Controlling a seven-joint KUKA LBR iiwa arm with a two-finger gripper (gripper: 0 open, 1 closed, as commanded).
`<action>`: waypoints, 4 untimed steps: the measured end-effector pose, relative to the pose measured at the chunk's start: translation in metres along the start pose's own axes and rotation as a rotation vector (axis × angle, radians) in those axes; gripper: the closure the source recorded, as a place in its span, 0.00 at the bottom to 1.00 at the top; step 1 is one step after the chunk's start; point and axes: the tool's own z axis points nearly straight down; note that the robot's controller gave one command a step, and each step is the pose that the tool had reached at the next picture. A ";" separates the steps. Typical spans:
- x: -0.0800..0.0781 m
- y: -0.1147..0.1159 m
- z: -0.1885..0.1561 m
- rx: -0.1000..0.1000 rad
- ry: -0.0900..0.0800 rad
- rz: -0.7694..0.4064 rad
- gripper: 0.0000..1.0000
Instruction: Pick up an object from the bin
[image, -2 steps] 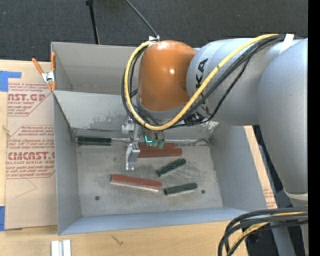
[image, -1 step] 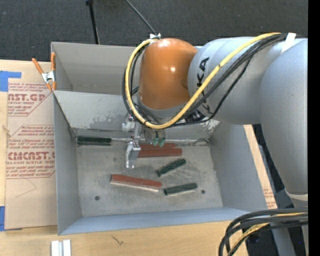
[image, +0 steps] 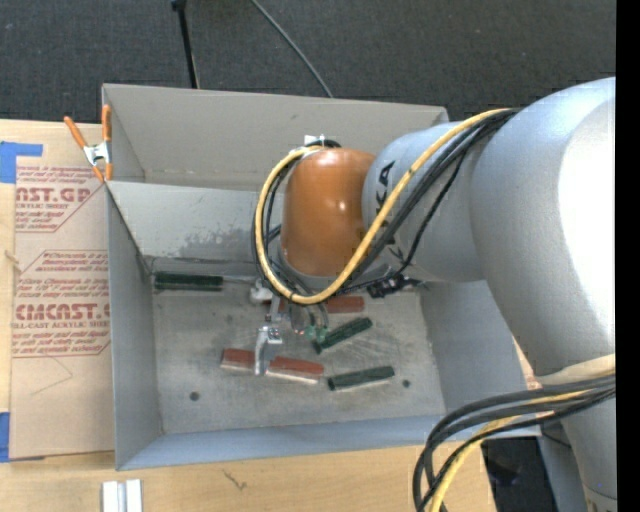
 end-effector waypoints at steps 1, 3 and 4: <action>0.006 -0.008 0.024 0.002 0.007 0.016 0.00; 0.029 -0.018 0.031 0.001 0.002 0.237 0.00; 0.045 -0.006 0.038 -0.004 -0.010 0.272 1.00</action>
Offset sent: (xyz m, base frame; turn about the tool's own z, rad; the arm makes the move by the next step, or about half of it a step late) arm -0.0180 -0.0210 0.0067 0.1162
